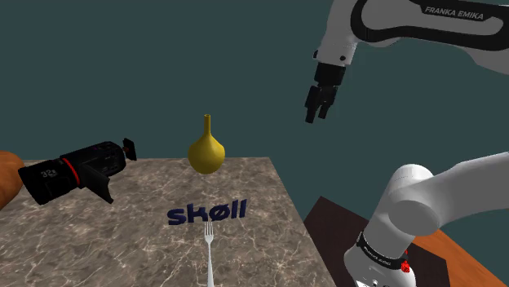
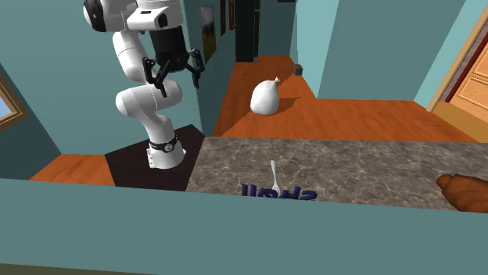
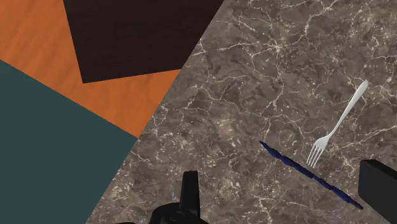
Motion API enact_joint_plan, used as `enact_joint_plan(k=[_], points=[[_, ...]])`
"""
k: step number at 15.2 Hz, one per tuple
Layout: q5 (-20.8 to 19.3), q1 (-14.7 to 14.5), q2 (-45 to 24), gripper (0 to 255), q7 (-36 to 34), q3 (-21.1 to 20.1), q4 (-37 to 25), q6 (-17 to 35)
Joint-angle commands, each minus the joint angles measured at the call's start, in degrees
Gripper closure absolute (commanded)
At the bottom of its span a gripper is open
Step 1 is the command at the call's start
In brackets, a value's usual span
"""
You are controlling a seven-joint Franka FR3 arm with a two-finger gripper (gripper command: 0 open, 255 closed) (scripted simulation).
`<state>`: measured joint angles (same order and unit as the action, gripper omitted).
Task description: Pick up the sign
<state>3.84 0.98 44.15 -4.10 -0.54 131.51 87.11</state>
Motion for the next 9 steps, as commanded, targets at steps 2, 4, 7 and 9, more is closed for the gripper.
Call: enact_joint_plan(k=[2,4,7,9], points=[[-0.1,-0.5,-1.5,0,0.9,-0.2,0.4,1.7],[-0.2,-1.5,-4.5,0,2.7,-0.6,1.0,4.9],[-0.4,-2.9,-9.5,0,5.3,-1.3,1.5,9.7],[-0.6,-3.8,-13.0,0,7.0,-1.9,1.4,12.8]])
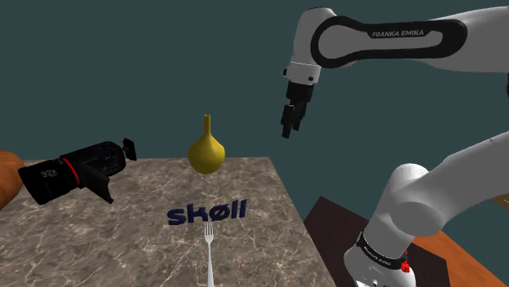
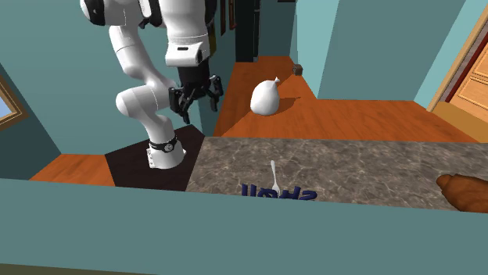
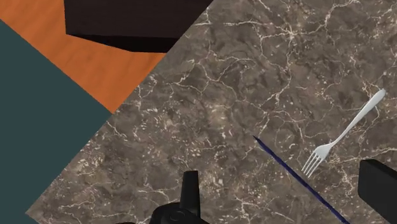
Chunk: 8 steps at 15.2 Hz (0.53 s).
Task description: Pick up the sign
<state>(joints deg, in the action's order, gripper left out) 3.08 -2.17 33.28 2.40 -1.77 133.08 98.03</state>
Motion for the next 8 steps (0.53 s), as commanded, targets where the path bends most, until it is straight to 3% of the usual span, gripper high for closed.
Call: enact_joint_plan(k=[1,8], points=[[0.0,-1.1,-3.9,0,1.3,-0.9,-0.2,3.4],[-1.2,-3.9,-17.0,0,6.4,-3.2,-2.6,12.8]])
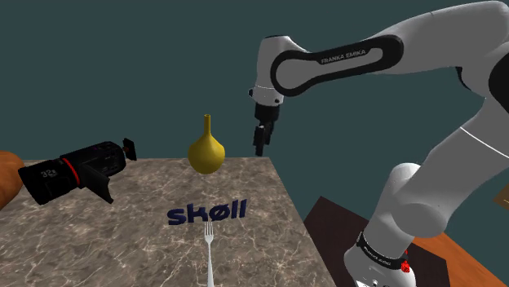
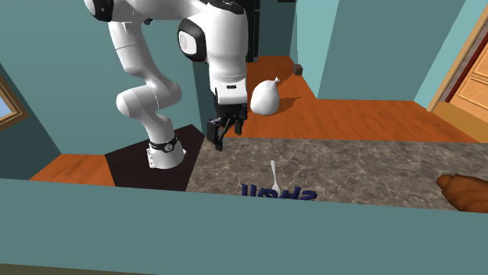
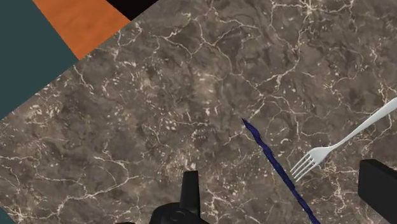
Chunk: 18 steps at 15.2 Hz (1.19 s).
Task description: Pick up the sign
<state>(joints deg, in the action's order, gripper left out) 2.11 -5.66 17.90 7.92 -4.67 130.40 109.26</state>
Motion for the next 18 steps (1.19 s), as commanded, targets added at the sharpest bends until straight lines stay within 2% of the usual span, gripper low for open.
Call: enact_joint_plan(k=[1,10,18], points=[[-0.5,-0.7,-3.6,0,1.5,-0.7,-0.4,2.8],[-4.6,-3.8,-21.4,0,5.9,-4.0,-7.5,11.7],[-10.4,-7.5,-37.2,0,8.3,-6.1,-16.5,16.4]])
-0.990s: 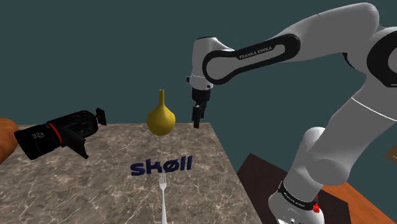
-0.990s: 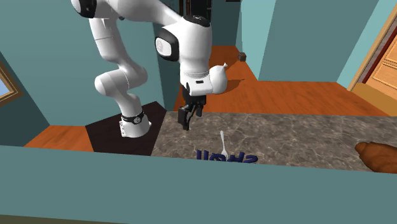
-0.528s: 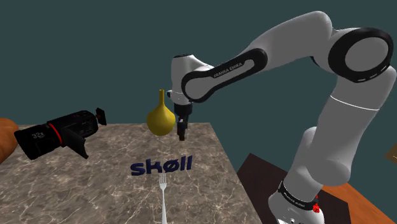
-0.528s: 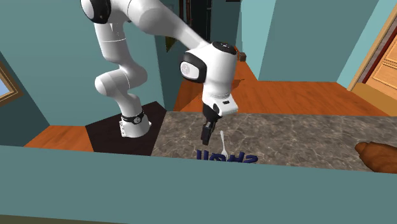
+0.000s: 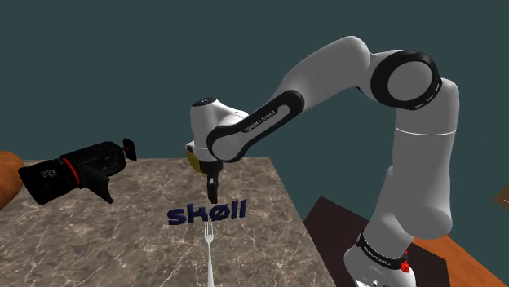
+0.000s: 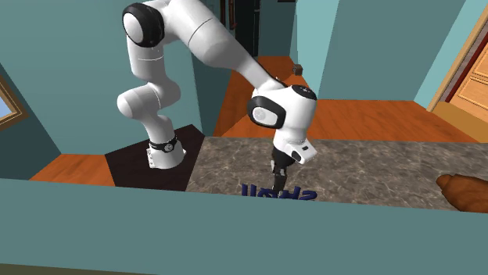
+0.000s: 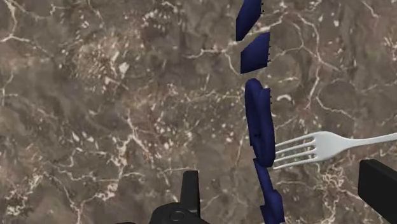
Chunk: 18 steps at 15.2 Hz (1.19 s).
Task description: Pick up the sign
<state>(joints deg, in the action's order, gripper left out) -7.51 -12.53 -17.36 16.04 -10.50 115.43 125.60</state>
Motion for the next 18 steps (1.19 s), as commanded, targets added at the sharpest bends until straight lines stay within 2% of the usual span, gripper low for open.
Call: enact_joint_plan(k=[1,3,12,13,18], points=[[-1.6,-1.2,-3.9,0,0.5,-0.5,-2.9,0.5],[-2.8,-2.2,-7.0,0,0.9,-0.7,-5.0,1.0],[-4.1,-2.6,-11.0,0,0.0,0.0,-4.6,5.4],[-4.1,-2.6,-10.9,255,-0.1,0.0,-4.3,5.5],[-4.1,-2.6,-10.9,255,-0.1,0.0,-4.4,5.4]])
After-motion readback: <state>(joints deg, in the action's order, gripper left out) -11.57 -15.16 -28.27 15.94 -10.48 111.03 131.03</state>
